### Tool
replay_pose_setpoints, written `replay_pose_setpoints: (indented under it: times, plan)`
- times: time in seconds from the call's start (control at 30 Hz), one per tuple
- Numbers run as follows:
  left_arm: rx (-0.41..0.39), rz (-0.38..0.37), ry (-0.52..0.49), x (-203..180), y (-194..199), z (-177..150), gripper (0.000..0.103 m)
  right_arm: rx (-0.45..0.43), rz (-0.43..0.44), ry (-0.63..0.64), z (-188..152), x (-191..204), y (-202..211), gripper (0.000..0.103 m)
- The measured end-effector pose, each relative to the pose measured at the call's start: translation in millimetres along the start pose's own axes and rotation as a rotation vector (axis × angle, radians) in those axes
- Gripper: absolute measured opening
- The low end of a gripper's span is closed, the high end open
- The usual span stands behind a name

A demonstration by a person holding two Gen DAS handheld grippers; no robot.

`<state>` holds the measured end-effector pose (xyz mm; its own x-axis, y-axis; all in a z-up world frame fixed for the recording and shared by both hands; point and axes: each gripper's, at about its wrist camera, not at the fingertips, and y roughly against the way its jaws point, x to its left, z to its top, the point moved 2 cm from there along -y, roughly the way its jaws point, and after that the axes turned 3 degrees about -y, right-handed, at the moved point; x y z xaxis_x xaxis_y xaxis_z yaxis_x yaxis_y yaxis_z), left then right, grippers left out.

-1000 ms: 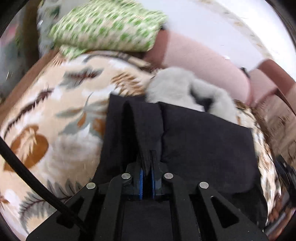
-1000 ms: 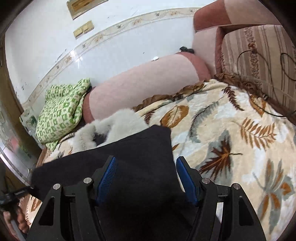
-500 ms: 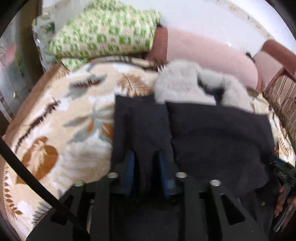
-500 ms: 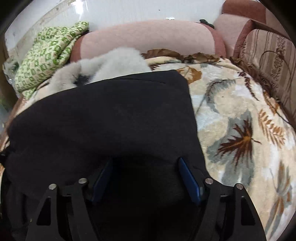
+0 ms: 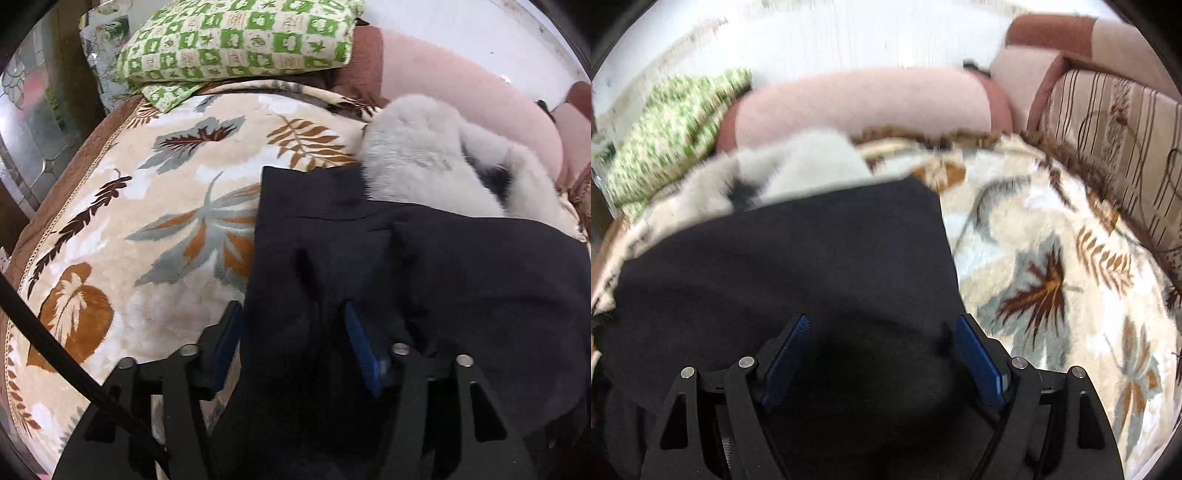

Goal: Fold large clothes

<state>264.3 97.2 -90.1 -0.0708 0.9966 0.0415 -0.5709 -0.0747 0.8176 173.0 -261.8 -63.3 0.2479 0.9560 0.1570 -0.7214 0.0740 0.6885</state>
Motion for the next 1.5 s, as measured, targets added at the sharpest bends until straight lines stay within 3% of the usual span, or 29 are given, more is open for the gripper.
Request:
replay_pose_setpoints:
  times: [0.07,0.17,0.27,0.37,0.4,0.47,0.67,0.77,0.87,0.97,1.2,1.33,1.5]
  plan:
    - [0.001,0.007,0.001,1.0,0.9,0.0,0.066,-0.028,0.036,-0.002,6.2,7.0,4.7,0.082]
    - [0.003,-0.002,0.025,7.0,-3.1,-1.6,0.076,0.034,0.108,-0.025,14.9,18.4,-13.4,0.079]
    - [0.018,-0.031,0.071,15.8,-8.5,-1.7,0.082,0.098,0.104,-0.032,14.3,23.1,-42.4,0.079]
    - [0.029,-0.075,0.111,21.3,-9.4,0.5,0.083,0.157,0.103,-0.026,7.3,22.1,-69.8,0.079]
    - [0.026,-0.083,0.117,22.2,-5.9,1.7,0.078,0.15,0.099,-0.022,7.1,22.4,-68.7,0.079]
    - [0.011,-0.109,0.12,22.1,9.0,4.5,0.068,0.115,0.086,-0.003,9.5,25.6,-56.3,0.079]
    - [-0.107,-0.08,0.037,8.6,56.4,-6.2,0.068,0.006,0.131,0.089,7.7,47.5,-6.5,0.079]
    - [-0.101,-0.06,-0.064,-7.5,58.5,-22.8,0.068,0.042,0.169,0.134,-5.2,62.5,-1.9,0.079]
    - [-0.043,0.031,-0.158,-20.6,34.1,-32.9,0.072,0.135,0.148,0.184,-23.8,73.1,-24.2,0.08]
    - [-0.043,0.031,-0.141,-17.4,33.8,-32.5,0.072,0.165,0.14,0.193,-27.9,75.1,-37.6,0.08]
    - [-0.157,0.049,-0.153,-9.1,88.5,-46.3,0.072,0.102,0.136,0.141,-27.9,57.6,6.5,0.08]
    - [-0.226,0.065,-0.172,-9.0,127.0,-70.7,0.072,0.094,0.159,0.117,-40.3,51.0,41.5,0.081]
    - [-0.227,0.064,-0.185,-8.2,157.9,-112.3,0.072,0.103,0.163,0.097,-71.4,37.2,73.9,0.081]
